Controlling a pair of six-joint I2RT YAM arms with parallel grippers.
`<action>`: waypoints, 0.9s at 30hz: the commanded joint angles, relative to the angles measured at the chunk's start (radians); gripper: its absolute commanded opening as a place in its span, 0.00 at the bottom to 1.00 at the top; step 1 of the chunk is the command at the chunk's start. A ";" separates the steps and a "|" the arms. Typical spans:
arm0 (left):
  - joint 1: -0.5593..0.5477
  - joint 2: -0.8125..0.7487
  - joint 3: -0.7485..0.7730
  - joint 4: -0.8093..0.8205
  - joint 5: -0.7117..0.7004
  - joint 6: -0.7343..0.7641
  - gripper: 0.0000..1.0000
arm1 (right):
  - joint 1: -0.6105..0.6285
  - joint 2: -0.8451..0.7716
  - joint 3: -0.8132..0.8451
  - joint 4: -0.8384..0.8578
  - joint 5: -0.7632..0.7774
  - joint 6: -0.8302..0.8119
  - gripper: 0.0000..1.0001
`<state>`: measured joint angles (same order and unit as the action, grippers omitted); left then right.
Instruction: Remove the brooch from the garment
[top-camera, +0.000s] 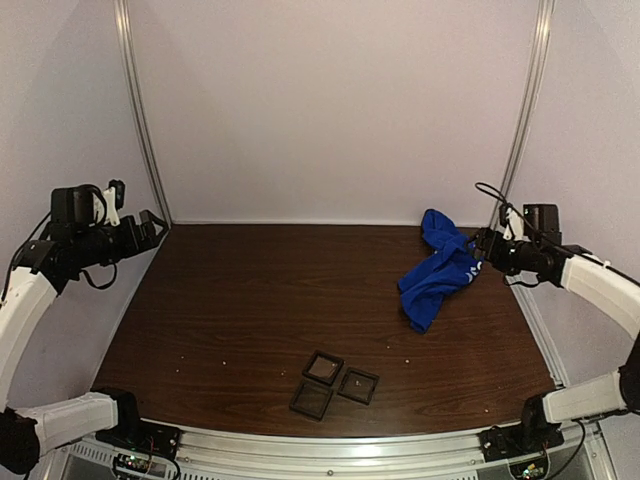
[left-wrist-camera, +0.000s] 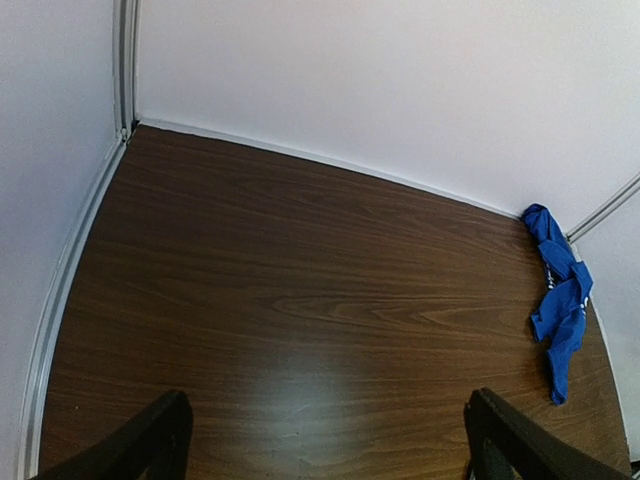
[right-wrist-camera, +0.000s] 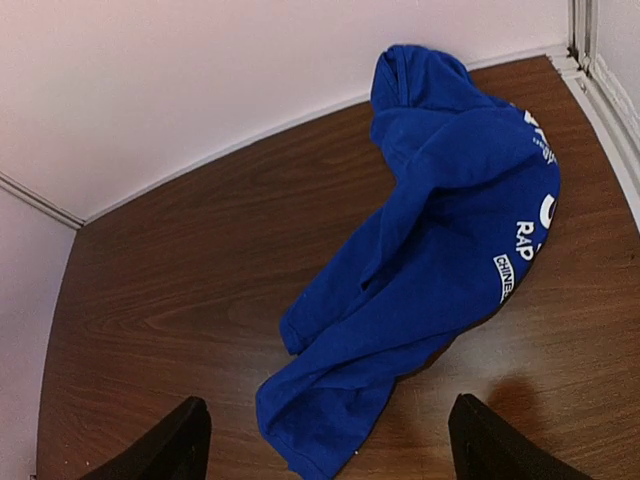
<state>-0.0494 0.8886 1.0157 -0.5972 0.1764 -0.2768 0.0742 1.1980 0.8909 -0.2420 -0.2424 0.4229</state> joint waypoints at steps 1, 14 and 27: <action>-0.005 0.011 -0.023 0.039 0.065 0.036 0.97 | 0.029 0.123 0.028 -0.061 -0.027 0.055 0.80; -0.005 0.066 -0.031 0.011 0.058 0.033 0.97 | 0.401 0.486 0.094 0.073 0.149 0.202 0.71; -0.004 0.072 -0.023 -0.005 0.065 0.031 0.97 | 0.467 0.566 0.172 -0.010 0.425 0.277 0.42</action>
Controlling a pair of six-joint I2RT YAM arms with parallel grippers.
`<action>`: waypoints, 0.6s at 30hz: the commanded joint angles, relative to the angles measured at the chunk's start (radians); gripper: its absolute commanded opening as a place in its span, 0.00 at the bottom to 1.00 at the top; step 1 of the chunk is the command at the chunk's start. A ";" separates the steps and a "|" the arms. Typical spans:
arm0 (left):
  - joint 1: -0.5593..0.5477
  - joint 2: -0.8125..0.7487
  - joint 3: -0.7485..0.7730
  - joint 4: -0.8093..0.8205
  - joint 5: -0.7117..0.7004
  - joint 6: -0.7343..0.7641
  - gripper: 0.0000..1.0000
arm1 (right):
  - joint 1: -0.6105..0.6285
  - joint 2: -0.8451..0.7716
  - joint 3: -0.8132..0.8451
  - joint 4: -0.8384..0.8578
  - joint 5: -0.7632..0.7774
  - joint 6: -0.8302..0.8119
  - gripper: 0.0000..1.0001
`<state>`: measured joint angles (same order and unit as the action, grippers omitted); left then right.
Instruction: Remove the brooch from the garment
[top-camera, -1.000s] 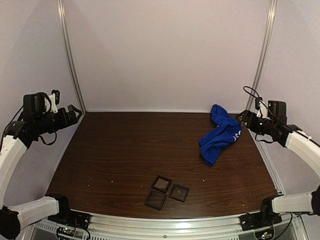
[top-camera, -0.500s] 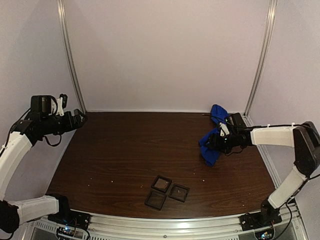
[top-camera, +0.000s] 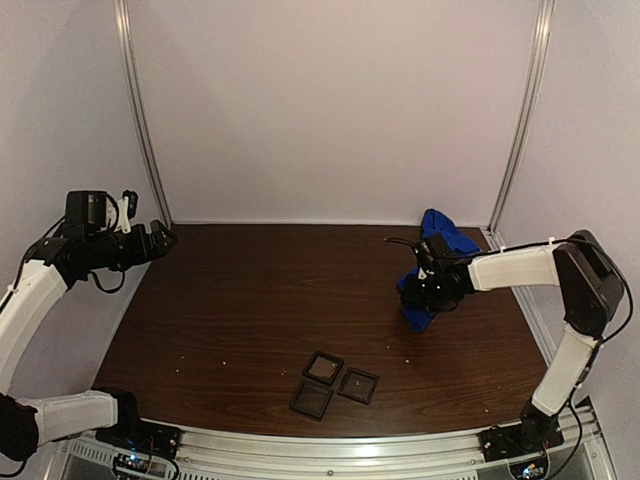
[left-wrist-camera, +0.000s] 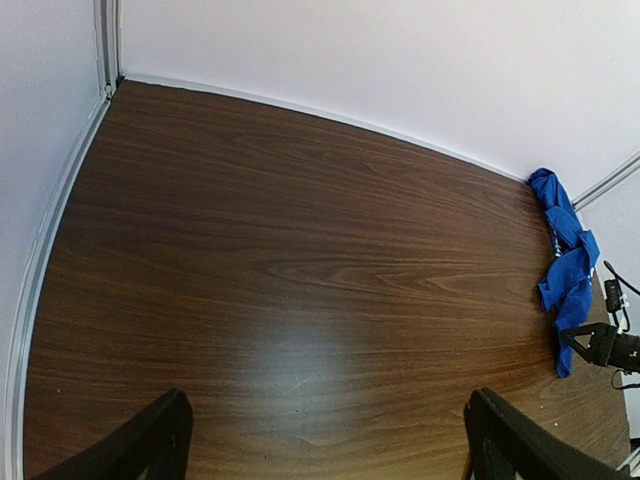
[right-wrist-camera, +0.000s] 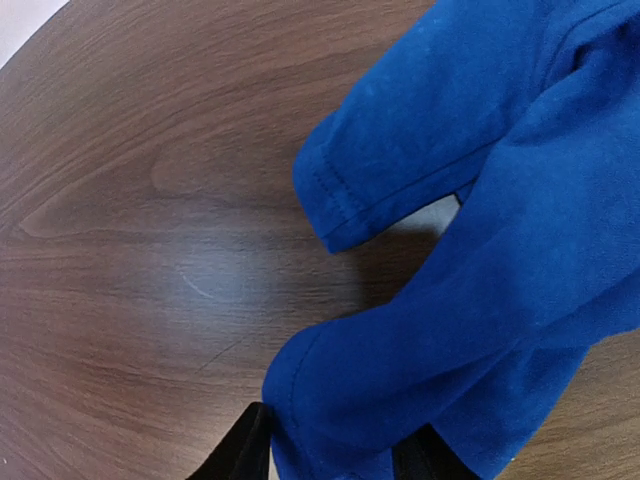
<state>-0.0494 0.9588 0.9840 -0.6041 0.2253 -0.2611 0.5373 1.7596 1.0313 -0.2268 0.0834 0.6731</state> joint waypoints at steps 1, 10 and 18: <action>-0.004 0.001 0.008 0.002 0.017 0.016 0.97 | 0.004 0.010 0.036 -0.027 0.104 0.026 0.40; -0.005 -0.026 0.005 0.004 0.028 0.018 0.98 | 0.029 -0.010 0.121 0.030 0.032 -0.099 0.00; -0.004 -0.058 0.001 0.016 0.082 0.021 0.97 | 0.191 -0.019 0.395 0.050 -0.028 -0.261 0.00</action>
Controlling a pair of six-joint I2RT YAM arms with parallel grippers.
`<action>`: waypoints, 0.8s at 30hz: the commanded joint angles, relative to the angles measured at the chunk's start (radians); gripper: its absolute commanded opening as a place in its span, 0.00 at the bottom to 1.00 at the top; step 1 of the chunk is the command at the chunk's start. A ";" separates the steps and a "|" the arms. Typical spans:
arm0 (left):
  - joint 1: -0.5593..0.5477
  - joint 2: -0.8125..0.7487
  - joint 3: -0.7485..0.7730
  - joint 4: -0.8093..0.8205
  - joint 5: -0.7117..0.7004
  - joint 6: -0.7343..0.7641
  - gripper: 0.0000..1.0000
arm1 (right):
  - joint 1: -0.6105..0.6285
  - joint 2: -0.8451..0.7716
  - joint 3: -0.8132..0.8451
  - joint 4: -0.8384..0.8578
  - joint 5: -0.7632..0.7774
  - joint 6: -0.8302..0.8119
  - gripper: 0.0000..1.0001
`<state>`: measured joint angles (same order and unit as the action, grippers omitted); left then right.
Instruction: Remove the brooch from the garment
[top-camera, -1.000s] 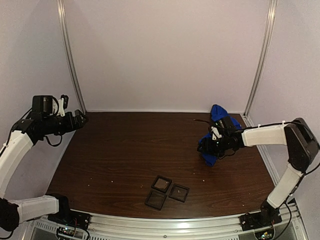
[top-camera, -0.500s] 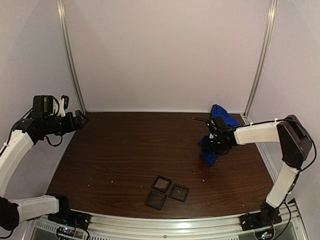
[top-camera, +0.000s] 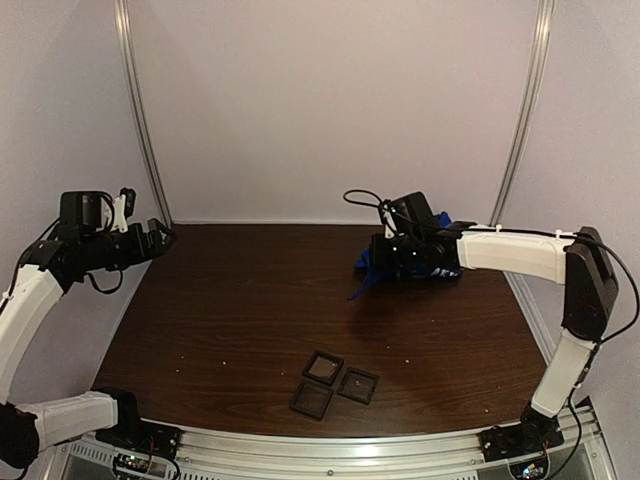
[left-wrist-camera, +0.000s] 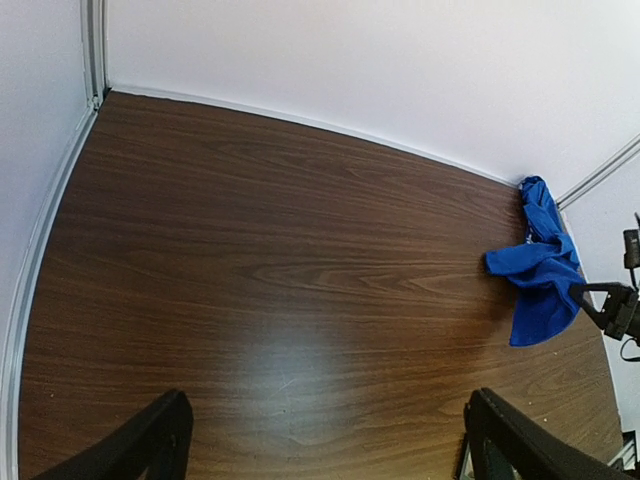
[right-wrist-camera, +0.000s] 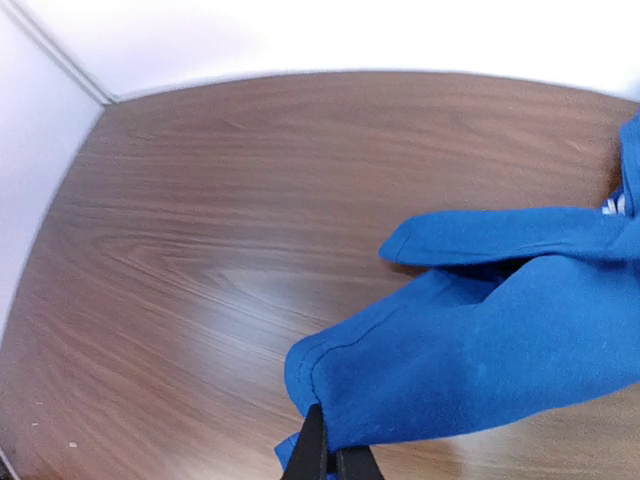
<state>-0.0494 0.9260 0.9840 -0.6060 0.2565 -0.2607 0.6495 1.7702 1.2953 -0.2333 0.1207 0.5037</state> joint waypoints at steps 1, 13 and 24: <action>-0.005 -0.030 -0.001 0.021 0.063 0.023 0.97 | 0.099 -0.022 0.169 0.071 -0.081 -0.094 0.00; -0.005 -0.074 -0.051 0.139 0.302 -0.053 0.97 | 0.220 0.239 0.557 0.106 -0.299 -0.023 0.46; -0.079 -0.123 -0.317 0.323 0.280 -0.299 0.97 | 0.151 0.014 0.240 -0.016 0.021 -0.043 0.99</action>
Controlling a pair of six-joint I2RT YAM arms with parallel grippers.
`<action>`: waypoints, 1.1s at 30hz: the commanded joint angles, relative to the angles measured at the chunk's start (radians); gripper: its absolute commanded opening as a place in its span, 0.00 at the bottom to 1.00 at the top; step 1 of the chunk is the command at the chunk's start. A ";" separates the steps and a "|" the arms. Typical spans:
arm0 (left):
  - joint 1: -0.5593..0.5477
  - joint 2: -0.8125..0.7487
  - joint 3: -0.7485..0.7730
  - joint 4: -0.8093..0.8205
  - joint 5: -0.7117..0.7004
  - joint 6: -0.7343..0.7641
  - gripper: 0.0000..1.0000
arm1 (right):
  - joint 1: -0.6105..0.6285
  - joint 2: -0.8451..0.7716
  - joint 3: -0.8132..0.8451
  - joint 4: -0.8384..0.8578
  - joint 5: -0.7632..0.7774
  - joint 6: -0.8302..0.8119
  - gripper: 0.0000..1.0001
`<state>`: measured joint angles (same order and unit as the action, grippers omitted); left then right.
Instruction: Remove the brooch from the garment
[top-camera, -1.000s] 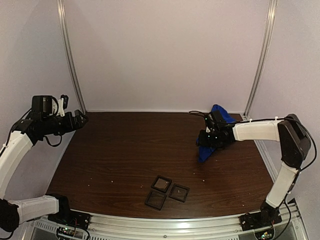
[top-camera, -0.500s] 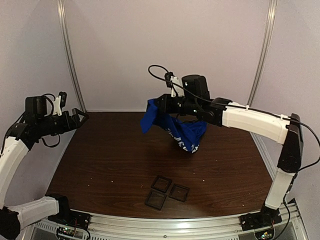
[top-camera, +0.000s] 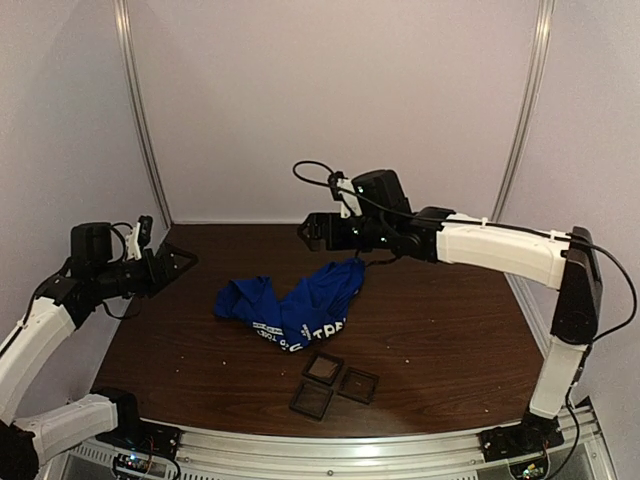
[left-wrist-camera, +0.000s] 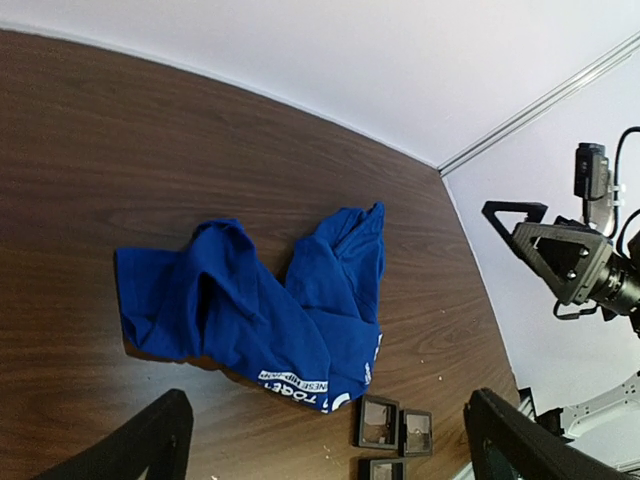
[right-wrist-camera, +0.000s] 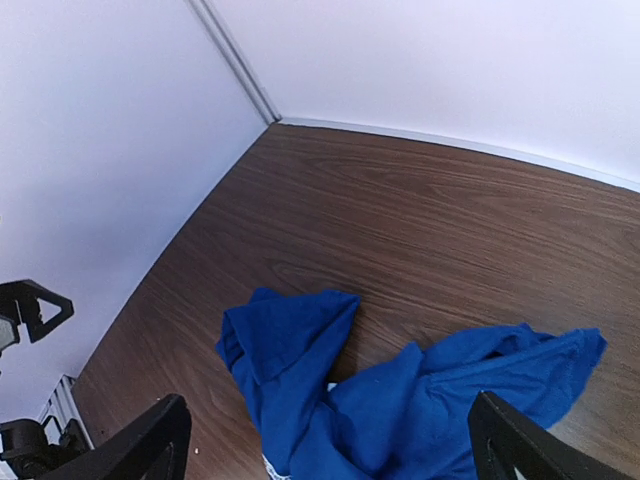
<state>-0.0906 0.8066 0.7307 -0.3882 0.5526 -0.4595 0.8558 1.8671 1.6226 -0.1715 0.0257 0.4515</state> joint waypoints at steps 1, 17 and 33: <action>-0.052 0.001 -0.083 0.120 -0.032 -0.119 0.97 | -0.074 -0.088 -0.112 -0.094 0.117 0.019 0.99; -0.268 0.469 0.135 0.081 -0.403 -0.080 0.97 | -0.187 0.148 -0.114 -0.108 0.009 -0.016 0.76; -0.311 0.815 0.342 0.035 -0.412 -0.069 0.97 | -0.192 0.308 0.000 -0.085 -0.072 -0.008 0.49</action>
<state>-0.3889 1.5871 1.0389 -0.3351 0.1459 -0.5304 0.6674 2.1532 1.5967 -0.2714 -0.0174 0.4435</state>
